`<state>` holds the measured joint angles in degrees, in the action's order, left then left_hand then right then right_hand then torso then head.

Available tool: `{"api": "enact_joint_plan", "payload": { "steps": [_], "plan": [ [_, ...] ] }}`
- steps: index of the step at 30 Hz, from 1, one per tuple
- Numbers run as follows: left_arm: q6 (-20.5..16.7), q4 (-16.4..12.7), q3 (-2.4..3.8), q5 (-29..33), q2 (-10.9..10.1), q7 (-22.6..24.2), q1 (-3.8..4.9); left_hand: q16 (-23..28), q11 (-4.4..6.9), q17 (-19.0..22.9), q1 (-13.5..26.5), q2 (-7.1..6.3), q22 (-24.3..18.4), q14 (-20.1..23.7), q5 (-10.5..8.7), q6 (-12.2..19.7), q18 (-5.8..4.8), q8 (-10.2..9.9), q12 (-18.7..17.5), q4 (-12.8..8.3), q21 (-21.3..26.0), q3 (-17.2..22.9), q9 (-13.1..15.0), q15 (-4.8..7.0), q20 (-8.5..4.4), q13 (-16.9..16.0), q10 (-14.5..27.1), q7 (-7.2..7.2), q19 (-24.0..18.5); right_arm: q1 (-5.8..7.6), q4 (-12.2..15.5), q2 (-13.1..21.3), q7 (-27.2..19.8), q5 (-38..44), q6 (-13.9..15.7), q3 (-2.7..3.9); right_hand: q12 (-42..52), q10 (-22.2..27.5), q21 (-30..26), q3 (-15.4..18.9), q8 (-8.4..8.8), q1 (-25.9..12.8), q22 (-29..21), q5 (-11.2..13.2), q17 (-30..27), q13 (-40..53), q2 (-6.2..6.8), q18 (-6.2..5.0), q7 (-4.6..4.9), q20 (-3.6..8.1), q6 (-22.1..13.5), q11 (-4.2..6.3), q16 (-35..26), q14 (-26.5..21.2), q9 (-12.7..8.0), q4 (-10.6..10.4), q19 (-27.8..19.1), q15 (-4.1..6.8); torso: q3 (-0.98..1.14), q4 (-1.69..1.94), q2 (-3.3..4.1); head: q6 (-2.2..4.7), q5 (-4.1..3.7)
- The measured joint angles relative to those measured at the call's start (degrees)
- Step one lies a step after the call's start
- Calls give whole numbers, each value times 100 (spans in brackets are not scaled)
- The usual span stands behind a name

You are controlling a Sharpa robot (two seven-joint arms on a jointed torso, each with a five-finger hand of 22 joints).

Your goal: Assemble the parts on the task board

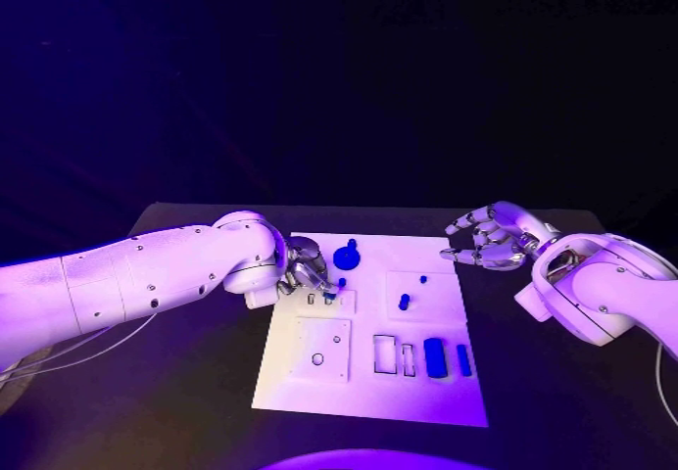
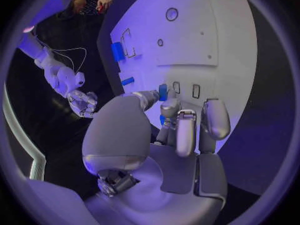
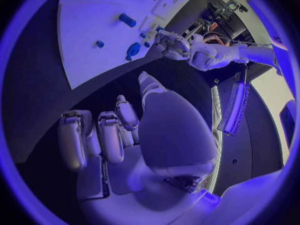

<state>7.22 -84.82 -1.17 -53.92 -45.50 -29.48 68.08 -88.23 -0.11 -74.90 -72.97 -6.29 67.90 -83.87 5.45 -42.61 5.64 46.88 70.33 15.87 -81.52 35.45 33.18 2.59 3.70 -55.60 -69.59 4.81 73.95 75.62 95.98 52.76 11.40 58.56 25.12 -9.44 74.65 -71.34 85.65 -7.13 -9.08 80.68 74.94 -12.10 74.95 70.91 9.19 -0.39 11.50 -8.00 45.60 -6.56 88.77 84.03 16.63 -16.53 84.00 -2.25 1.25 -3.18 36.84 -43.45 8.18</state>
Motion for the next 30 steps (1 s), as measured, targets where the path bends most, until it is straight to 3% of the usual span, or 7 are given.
{"api": "enact_joint_plan", "payload": {
  "steps": [10,12,27,28,30],
  "plan": [
    [-200,-52,-9,-613,17,-13,-13,-23,22,-3,65,-65,61,-18,-14,-1,0,37,67,-17,-30,64,0,18,-12,-111,-101,0,48,0,-29,-5,-2,-3,-18,0,0,0,0,0,0,0,-1,0,-1,0,0,0,0,0,0,0,0,0,0,0,0,0,2,-6,4,-21,25],
    [-188,-52,-10,-671,28,-18,-14,-22,21,-5,97,-97,61,-18,-14,-1,1,127,67,-26,-30,105,0,18,-12,-111,-118,0,48,0,-31,-6,-2,-3,-21,0,0,0,0,0,0,0,-1,0,-1,0,0,0,0,0,0,0,0,0,1,0,0,0,2,-9,4,-29,27],
    [70,83,-13,-791,145,-64,-22,-22,62,-4,200,-95,84,-18,-17,-22,2,167,94,-39,-30,166,0,59,-34,-129,-160,20,69,-3,-33,-15,-2,-1,-44,-1,0,0,0,24,0,0,-2,0,-2,-13,0,0,0,0,0,0,0,0,-6,-23,0,0,-2,-9,6,-60,34],
    [80,108,-14,-791,153,-66,-25,-22,49,-4,234,-128,95,-18,-17,-22,-50,274,94,-39,-30,166,0,59,-34,-129,-173,20,69,-3,-33,-15,-2,-1,-45,-1,0,0,0,24,0,0,-2,0,-2,-13,0,0,0,0,0,-1,0,0,-6,-23,0,0,-1,-9,7,-62,35],
    [91,141,-15,-791,161,-70,-31,-22,60,-4,246,-140,118,-18,-17,-22,-86,299,94,-39,-50,166,0,59,-52,-136,-200,20,112,-3,-31,-16,-2,0,-46,-1,0,0,0,24,0,0,-2,0,-2,-13,0,0,0,0,0,0,0,0,-6,-23,0,0,-4,-8,7,-64,38]
  ]
}}
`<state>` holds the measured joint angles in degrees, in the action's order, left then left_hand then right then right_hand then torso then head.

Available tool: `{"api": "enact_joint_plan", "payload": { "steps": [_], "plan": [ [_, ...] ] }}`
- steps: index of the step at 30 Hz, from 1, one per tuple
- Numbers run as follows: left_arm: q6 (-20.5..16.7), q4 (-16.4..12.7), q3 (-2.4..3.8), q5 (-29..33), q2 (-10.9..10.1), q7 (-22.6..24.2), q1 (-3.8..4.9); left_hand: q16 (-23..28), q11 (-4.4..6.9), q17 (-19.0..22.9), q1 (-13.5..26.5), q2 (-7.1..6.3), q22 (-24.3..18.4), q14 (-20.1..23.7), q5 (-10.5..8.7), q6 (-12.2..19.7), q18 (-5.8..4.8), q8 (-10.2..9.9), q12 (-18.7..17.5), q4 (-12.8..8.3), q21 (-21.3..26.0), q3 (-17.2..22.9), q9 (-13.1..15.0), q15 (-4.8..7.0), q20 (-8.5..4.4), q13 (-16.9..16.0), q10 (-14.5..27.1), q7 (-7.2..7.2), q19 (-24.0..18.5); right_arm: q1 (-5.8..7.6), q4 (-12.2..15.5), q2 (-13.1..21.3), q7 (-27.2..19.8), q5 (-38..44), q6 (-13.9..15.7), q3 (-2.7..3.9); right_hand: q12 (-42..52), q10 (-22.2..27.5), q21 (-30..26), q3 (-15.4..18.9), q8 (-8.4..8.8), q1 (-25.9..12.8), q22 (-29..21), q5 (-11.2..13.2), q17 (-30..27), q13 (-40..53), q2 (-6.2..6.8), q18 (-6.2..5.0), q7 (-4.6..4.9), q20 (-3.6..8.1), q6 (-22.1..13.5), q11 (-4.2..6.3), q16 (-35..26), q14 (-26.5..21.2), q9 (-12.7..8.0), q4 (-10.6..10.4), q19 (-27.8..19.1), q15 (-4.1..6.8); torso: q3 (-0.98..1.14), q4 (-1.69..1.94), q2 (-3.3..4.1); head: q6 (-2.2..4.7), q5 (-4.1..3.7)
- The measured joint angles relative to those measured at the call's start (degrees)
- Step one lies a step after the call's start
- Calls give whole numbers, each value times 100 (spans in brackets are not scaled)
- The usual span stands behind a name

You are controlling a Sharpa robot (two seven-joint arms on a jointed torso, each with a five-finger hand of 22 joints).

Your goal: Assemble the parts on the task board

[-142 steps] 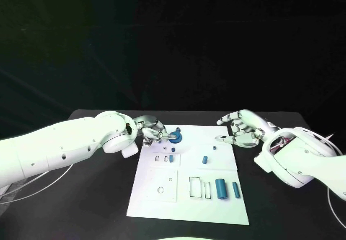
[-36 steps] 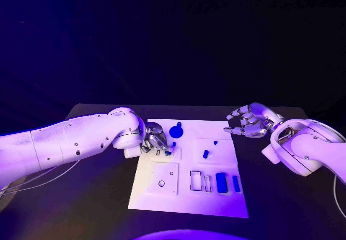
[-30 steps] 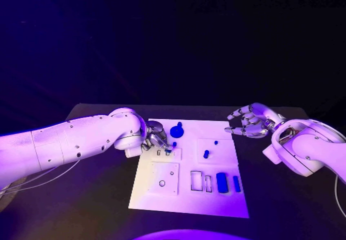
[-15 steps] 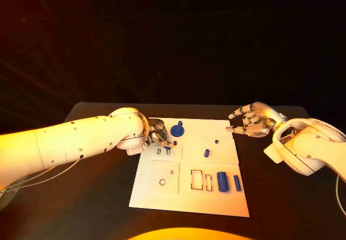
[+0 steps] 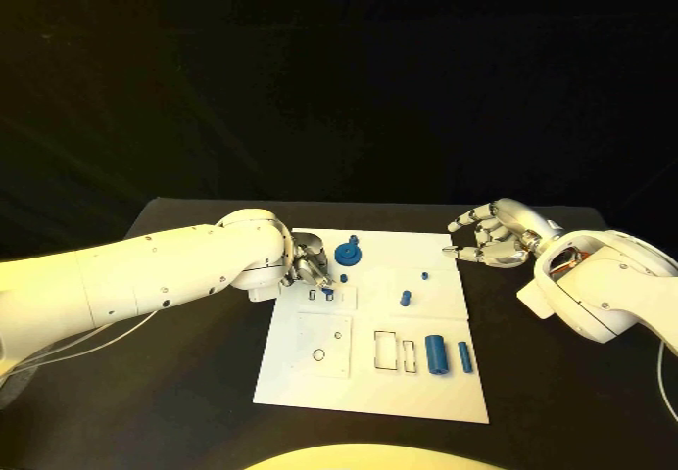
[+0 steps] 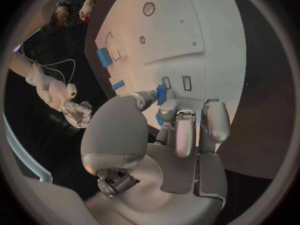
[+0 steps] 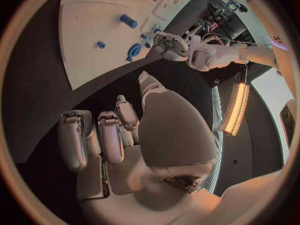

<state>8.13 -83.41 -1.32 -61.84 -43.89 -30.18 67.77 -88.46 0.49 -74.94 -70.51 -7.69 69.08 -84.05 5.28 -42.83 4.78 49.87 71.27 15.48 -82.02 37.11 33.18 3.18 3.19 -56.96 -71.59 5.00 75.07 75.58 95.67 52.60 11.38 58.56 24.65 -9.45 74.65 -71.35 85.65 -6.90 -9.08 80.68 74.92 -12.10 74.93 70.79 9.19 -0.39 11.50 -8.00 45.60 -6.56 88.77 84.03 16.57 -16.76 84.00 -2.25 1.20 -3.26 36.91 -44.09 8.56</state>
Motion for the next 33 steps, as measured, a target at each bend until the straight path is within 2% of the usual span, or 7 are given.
{"api": "enact_joint_plan", "payload": {
  "steps": [7,8,10,33],
  "plan": [
    [27,56,-9,0,46,-8,-9,-22,22,0,38,22,45,0,0,-1,0,7,29,-1,-3,1,0,0,8,-7,-22,-1,8,-1,1,0,0,2,-6,0,0,0,0,0,0,0,0,0,-1,0,0,0,0,0,0,0,0,0,0,0,0,0,-3,2,1,-6,3],
    [32,58,-10,0,54,-8,-9,-22,21,0,39,22,44,0,0,-1,-1,54,29,-2,-3,1,0,0,8,-7,-22,-1,8,-1,1,-1,0,2,-7,0,0,0,0,0,0,0,-1,0,-1,0,0,0,0,0,0,0,0,0,0,0,0,0,-3,2,1,-8,5],
    [45,66,-16,0,71,-10,-9,-22,21,0,85,-24,44,0,-23,-1,0,66,29,-184,-3,183,0,0,8,-7,-22,-2,7,-1,1,-3,0,2,-9,0,0,0,0,0,0,0,-1,0,-1,0,0,0,0,0,0,0,0,0,0,0,0,0,-3,3,2,-10,9],
    [234,101,-32,-131,115,-15,-31,-21,20,2,97,-37,58,8,-30,-4,1,69,29,-190,-3,189,0,33,-12,21,-20,-5,27,-6,-2,-11,2,2,-39,0,-23,20,0,16,0,0,3,0,-2,-10,0,0,0,0,0,-21,0,0,1,17,0,0,-1,0,-2,-43,65]
  ]
}}
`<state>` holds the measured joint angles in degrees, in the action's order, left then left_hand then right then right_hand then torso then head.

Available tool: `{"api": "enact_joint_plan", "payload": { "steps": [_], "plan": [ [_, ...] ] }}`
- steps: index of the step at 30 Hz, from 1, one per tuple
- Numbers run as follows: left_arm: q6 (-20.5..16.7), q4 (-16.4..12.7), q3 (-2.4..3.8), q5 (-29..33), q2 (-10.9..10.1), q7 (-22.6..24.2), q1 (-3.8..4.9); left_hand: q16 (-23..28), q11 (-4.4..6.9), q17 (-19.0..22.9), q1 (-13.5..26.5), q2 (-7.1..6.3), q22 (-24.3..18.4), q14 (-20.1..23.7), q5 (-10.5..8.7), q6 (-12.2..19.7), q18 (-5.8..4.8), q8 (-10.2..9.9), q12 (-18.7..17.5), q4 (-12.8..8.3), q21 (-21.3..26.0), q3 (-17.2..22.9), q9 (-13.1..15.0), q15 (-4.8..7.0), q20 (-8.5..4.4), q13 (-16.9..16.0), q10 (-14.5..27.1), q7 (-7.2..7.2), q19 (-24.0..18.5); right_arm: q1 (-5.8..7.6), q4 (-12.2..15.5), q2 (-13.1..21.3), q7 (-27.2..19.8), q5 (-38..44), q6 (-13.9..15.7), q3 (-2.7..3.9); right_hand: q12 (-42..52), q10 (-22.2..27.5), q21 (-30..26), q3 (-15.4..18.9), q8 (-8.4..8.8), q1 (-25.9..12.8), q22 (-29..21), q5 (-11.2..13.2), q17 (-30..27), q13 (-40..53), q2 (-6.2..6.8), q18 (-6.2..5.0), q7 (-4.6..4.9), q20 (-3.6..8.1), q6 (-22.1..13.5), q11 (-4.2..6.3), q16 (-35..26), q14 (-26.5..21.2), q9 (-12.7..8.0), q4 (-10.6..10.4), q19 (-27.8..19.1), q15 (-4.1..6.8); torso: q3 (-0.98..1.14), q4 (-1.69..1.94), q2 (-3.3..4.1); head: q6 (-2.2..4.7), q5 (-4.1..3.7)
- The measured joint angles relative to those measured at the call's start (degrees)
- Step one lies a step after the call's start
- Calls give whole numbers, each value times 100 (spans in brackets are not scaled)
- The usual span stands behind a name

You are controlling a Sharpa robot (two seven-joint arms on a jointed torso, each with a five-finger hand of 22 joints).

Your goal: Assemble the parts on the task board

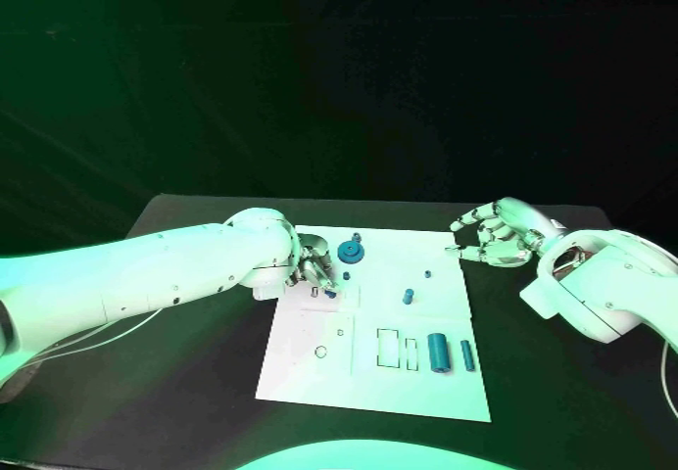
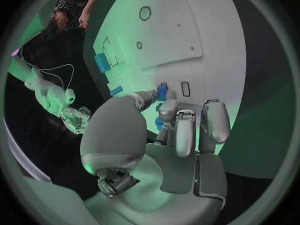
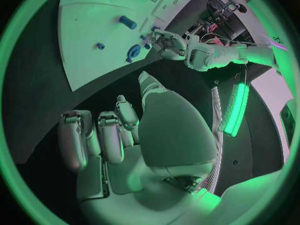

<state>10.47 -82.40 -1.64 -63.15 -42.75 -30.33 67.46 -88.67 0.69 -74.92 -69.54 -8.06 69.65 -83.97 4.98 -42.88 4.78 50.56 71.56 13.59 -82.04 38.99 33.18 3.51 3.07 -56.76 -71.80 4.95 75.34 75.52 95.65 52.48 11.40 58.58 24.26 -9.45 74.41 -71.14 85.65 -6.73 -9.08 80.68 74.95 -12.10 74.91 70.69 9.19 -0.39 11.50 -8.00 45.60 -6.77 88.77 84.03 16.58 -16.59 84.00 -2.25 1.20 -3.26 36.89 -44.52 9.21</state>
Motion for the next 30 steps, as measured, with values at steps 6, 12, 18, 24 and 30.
{"api": "enact_joint_plan", "payload": {
  "steps": [6,12,18,24,30],
  "plan": [
    [61,4,2,-8,-4,0,0,0,0,0,0,0,1,-7,-3,0,0,15,0,0,0,0,0,7,0,7,0,0,0,-1,-1,0,0,0,-7,0,0,0,0,0,0,-30,0,0,0,0,-30,0,0,0,0,0,0,0,-5,0,0,0,3,-1,-1,5,11],
    [99,9,4,-12,-5,0,3,0,-1,1,0,0,1,-8,-4,-1,0,16,0,0,-22,0,0,7,0,7,1,0,0,-1,-2,-1,1,0,-13,0,0,0,0,0,0,-31,-1,0,0,0,-31,0,0,0,0,0,0,0,-6,0,0,0,3,-1,1,0,11],
    [131,16,6,-12,-5,0,4,0,12,1,0,0,0,-7,11,-1,0,16,0,0,-22,0,1,7,0,6,-12,-1,0,-1,-3,-1,2,0,-17,0,0,0,-23,0,0,-31,-1,0,-1,0,-31,0,0,0,0,0,0,0,-5,0,0,0,1,1,2,-4,7],
    [162,25,8,-11,-2,0,6,0,22,1,0,0,3,-7,12,-1,0,16,0,0,-22,0,1,7,0,6,-21,-1,-1,-1,-6,-1,2,0,-20,0,0,0,-23,0,0,-31,-2,0,-1,0,-31,0,0,0,0,0,0,0,-5,0,0,0,1,0,3,-9,3],
    [201,40,10,1,4,0,8,0,22,1,78,76,15,-7,12,-22,0,14,0,17,-22,17,4,7,-21,43,-22,19,21,-2,-7,-1,3,0,-22,0,0,0,-23,0,0,-31,-2,0,0,1,-31,0,0,0,0,0,0,0,-5,0,0,0,3,-1,4,-21,7]
  ]
}}
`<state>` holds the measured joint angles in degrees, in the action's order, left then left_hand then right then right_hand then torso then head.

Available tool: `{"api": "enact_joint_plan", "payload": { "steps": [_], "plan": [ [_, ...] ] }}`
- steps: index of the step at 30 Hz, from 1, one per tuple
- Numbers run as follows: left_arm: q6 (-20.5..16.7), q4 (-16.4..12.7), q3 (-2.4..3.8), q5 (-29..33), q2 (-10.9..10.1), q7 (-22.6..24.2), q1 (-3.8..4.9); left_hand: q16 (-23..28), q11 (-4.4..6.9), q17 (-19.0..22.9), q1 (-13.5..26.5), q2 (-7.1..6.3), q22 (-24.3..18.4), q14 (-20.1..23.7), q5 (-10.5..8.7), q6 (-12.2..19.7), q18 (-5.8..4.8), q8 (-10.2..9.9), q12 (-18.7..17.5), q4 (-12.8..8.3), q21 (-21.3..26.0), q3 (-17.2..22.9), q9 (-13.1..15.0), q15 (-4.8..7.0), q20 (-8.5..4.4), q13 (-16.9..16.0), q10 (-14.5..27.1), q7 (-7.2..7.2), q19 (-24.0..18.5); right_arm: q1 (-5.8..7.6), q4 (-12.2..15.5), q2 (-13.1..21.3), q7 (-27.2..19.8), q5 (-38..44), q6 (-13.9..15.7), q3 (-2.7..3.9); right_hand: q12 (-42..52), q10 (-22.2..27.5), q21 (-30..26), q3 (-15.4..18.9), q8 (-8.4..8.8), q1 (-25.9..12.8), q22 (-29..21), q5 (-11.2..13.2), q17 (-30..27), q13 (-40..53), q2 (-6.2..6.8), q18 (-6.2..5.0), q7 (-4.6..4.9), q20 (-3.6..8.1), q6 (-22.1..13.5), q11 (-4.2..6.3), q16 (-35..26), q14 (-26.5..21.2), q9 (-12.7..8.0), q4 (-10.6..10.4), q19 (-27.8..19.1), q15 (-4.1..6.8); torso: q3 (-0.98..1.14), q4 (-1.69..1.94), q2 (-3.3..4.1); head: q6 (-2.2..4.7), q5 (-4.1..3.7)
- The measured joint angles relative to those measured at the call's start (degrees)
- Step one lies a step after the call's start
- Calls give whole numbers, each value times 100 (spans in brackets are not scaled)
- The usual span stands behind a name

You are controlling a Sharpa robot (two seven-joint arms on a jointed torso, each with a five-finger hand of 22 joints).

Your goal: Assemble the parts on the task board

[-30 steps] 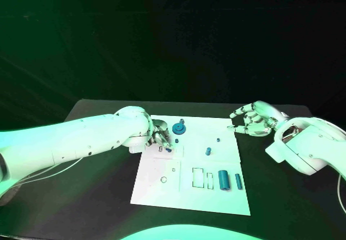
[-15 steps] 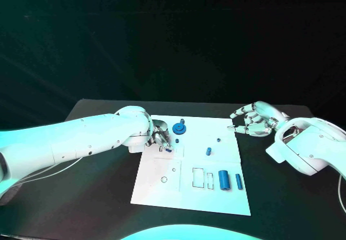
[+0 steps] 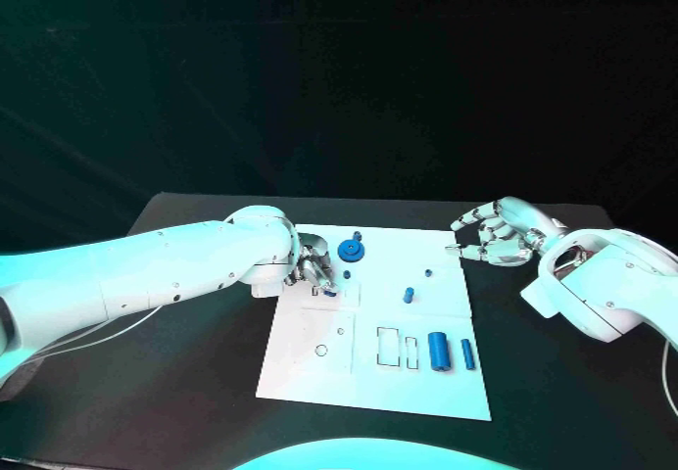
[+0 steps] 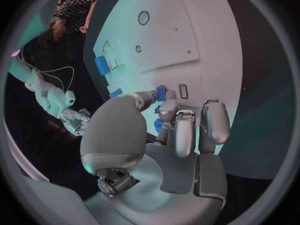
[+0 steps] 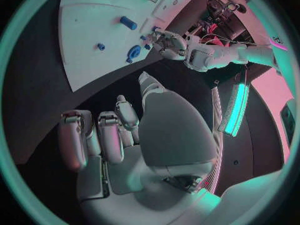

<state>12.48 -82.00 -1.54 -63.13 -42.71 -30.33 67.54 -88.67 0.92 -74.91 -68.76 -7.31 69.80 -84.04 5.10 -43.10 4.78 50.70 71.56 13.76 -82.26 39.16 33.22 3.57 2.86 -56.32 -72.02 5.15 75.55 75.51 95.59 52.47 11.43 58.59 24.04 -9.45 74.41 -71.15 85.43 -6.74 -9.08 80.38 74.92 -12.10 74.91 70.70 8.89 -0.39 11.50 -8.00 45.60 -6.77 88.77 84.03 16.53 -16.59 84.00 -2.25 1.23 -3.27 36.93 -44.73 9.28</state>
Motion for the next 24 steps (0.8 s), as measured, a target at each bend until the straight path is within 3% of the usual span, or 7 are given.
{"api": "enact_joint_plan", "payload": {
  "steps": [2,4,6,8,16,19,24],
  "plan": [
    [14,5,0,5,1,-2,0,0,30,0,98,-7,9,3,0,-22,0,4,0,0,0,0,282,3,-21,35,-30,19,20,0,0,1,0,0,0,0,0,0,0,0,0,0,0,0,4,0,0,0,0,0,0,0,0,0,0,0,0,0,0,-3,1,-1,1],
    [31,9,0,12,5,-5,0,-12,30,0,157,-12,10,13,0,-24,0,42,0,15,0,15,380,29,-21,59,-30,17,21,0,0,2,1,0,-1,0,0,0,0,0,0,0,0,0,4,0,0,0,0,0,0,0,0,0,0,0,0,0,1,-4,1,-2,1],
    [49,12,-3,25,13,-5,-2,-23,34,0,235,0,28,0,0,-31,0,46,-20,15,0,15,936,42,-21,67,-58,22,21,0,0,3,1,0,-1,0,0,0,0,0,0,0,0,0,4,0,0,0,0,0,0,0,0,0,0,0,0,0,3,-3,0,-7,0],
    [60,15,-4,36,22,-5,-4,-23,46,0,279,9,49,0,0,-104,0,50,56,15,0,15,1152,42,-51,-91,-170,0,51,0,0,4,2,0,-1,0,0,0,0,0,0,0,-1,0,4,0,0,0,0,0,0,0,0,0,0,0,0,0,4,-4,0,-9,-5],
    [84,49,-6,66,48,-14,-4,-23,72,0,468,45,101,7,-2,-203,1,75,100,32,-23,33,1200,76,-51,-208,-235,-58,92,0,1,2,3,0,-4,0,0,0,0,0,-21,0,-1,0,3,0,0,0,-18,0,18,0,0,0,0,0,0,0,6,-4,-2,-10,-13],
    [96,57,-10,76,54,-21,-7,-23,91,0,544,63,123,-1,-2,-399,0,133,122,32,-23,33,1220,83,-71,-229,-256,-194,114,0,1,2,3,0,-6,0,0,0,0,0,-24,0,-1,0,3,0,0,0,-18,0,18,0,0,0,0,0,0,0,6,-3,-3,-10,-16],
    [111,76,-12,89,69,-32,-9,-23,92,0,614,70,129,-1,-5,-457,0,111,122,32,-23,33,1218,83,-71,-229,-256,-227,113,0,1,6,3,0,-8,0,0,0,0,0,-24,0,-2,0,3,0,0,0,-18,0,18,0,0,0,1,0,0,0,3,-4,-5,-10,-26]
  ]
}}
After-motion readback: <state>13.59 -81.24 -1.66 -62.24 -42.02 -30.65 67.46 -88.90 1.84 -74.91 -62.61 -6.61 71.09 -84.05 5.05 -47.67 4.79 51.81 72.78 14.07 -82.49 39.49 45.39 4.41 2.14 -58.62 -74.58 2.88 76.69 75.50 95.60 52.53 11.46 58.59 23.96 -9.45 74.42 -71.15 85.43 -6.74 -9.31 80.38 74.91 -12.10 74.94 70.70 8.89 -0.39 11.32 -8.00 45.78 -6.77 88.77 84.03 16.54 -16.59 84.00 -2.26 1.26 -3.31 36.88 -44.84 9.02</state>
